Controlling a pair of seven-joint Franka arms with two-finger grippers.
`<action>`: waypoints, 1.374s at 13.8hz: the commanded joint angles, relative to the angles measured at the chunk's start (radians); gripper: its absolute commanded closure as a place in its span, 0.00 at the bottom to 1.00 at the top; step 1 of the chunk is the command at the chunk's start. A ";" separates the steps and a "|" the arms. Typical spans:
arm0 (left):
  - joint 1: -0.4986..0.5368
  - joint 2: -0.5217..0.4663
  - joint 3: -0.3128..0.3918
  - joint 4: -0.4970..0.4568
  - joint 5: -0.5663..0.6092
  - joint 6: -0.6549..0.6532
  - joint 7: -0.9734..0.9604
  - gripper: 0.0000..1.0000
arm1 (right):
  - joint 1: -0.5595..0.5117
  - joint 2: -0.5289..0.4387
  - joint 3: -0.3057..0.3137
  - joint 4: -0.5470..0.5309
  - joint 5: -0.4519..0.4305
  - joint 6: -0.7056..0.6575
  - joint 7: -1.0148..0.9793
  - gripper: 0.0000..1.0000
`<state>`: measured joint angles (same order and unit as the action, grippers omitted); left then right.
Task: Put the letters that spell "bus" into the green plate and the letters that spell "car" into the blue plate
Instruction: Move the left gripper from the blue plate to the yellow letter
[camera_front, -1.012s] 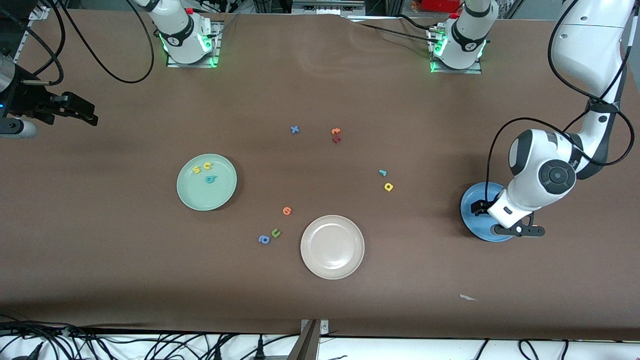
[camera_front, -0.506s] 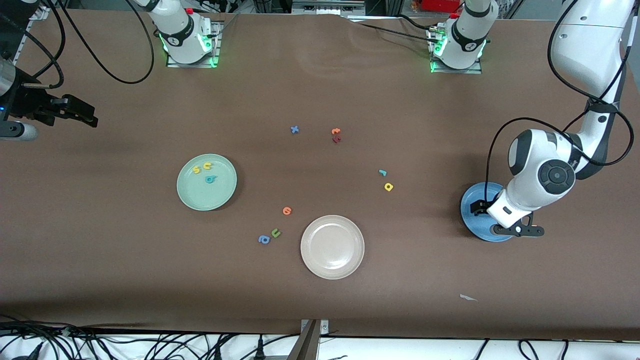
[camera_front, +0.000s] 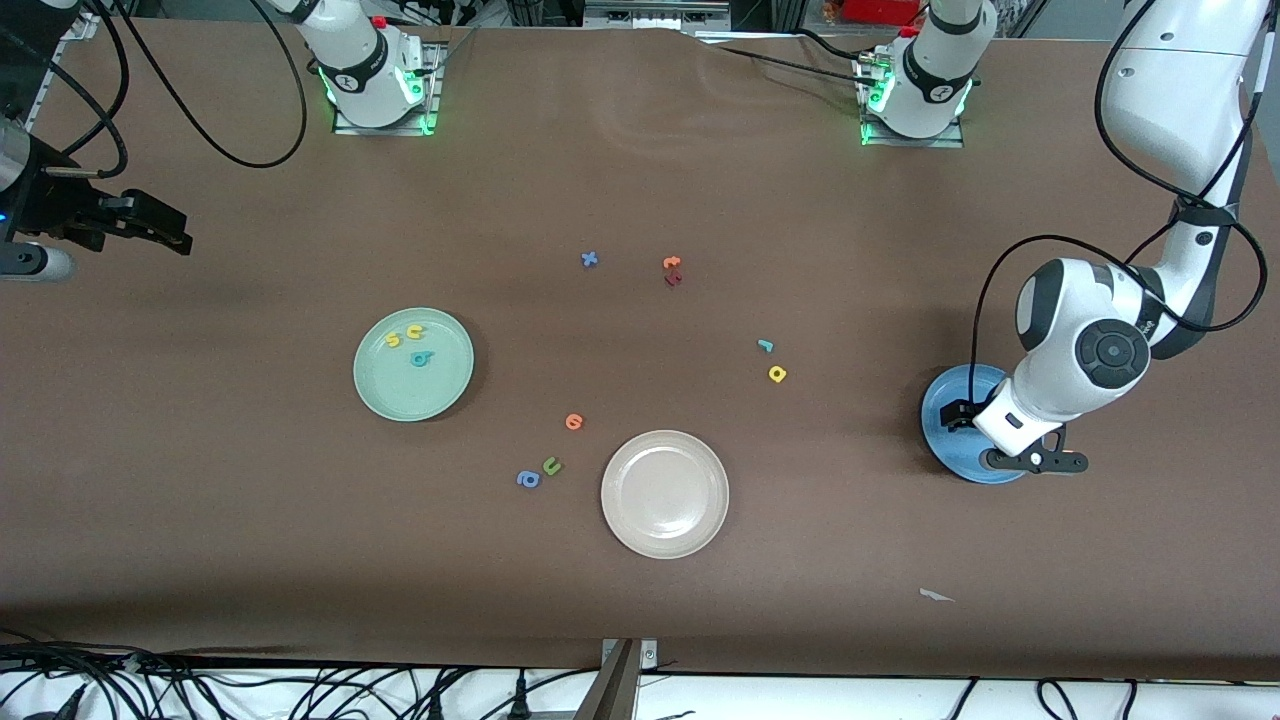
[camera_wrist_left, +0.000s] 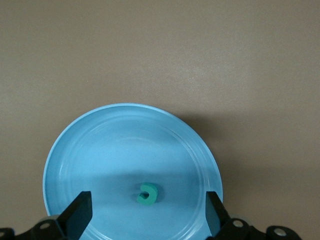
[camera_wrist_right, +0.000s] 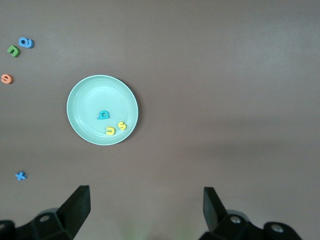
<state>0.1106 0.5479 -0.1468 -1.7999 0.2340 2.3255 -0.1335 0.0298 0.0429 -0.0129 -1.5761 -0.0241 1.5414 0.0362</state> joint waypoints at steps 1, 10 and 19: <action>-0.003 0.000 -0.002 0.016 -0.004 -0.018 0.002 0.00 | -0.004 -0.003 0.007 0.007 -0.020 -0.014 -0.006 0.00; -0.040 0.003 -0.040 0.134 -0.084 -0.227 -0.008 0.00 | -0.004 -0.011 0.005 0.013 -0.036 -0.027 -0.006 0.00; -0.300 0.023 -0.040 0.148 -0.215 -0.256 -0.342 0.00 | -0.010 0.002 -0.033 0.022 -0.030 -0.044 -0.007 0.00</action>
<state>-0.1554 0.5541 -0.1998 -1.6668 0.0615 2.0822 -0.4385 0.0261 0.0410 -0.0517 -1.5722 -0.0459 1.5171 0.0348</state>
